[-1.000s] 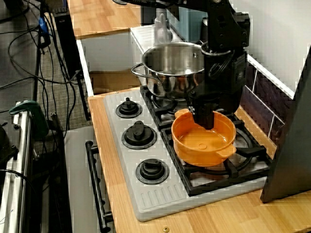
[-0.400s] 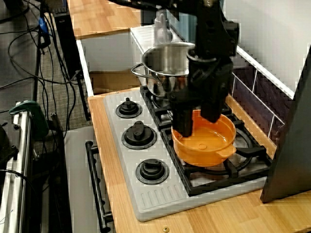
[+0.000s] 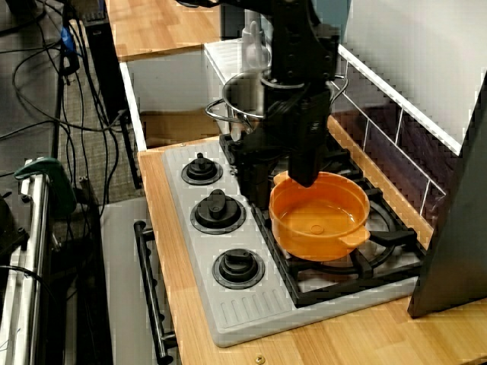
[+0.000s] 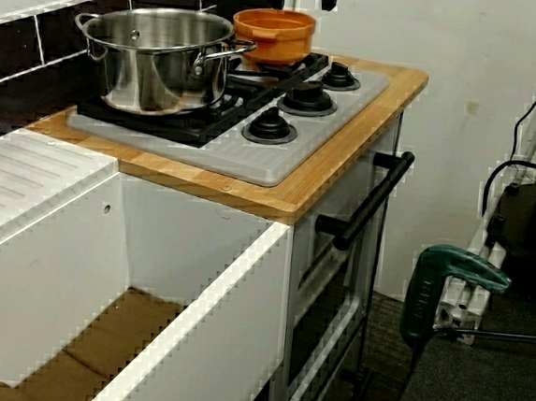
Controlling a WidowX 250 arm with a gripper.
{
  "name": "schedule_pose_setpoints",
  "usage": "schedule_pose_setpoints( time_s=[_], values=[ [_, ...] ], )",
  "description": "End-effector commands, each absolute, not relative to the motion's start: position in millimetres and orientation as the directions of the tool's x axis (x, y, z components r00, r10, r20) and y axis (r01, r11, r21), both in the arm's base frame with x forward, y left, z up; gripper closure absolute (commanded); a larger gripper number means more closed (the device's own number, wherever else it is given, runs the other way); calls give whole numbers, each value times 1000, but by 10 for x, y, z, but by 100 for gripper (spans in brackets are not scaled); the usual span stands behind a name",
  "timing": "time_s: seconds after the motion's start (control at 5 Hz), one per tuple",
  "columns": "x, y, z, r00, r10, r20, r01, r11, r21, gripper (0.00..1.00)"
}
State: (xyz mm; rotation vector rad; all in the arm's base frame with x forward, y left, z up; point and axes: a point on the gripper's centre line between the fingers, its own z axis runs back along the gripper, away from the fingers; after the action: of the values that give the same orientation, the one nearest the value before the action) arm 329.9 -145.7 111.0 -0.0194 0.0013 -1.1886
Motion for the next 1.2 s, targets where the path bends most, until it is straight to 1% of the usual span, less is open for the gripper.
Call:
schedule_pose_setpoints(
  time_s=[0.0,0.2,0.6,0.8,1.0],
  values=[
    [3324,-1357,1165,403,-914,52,913,405,51,0],
    [3396,-1423,1049,411,-911,32,910,412,41,0],
    [3424,-1475,953,413,-911,11,910,413,33,0],
    [3400,-1482,931,420,-907,0,906,420,61,100],
    [3365,-1481,894,413,-911,-6,909,411,74,100]
  ],
)
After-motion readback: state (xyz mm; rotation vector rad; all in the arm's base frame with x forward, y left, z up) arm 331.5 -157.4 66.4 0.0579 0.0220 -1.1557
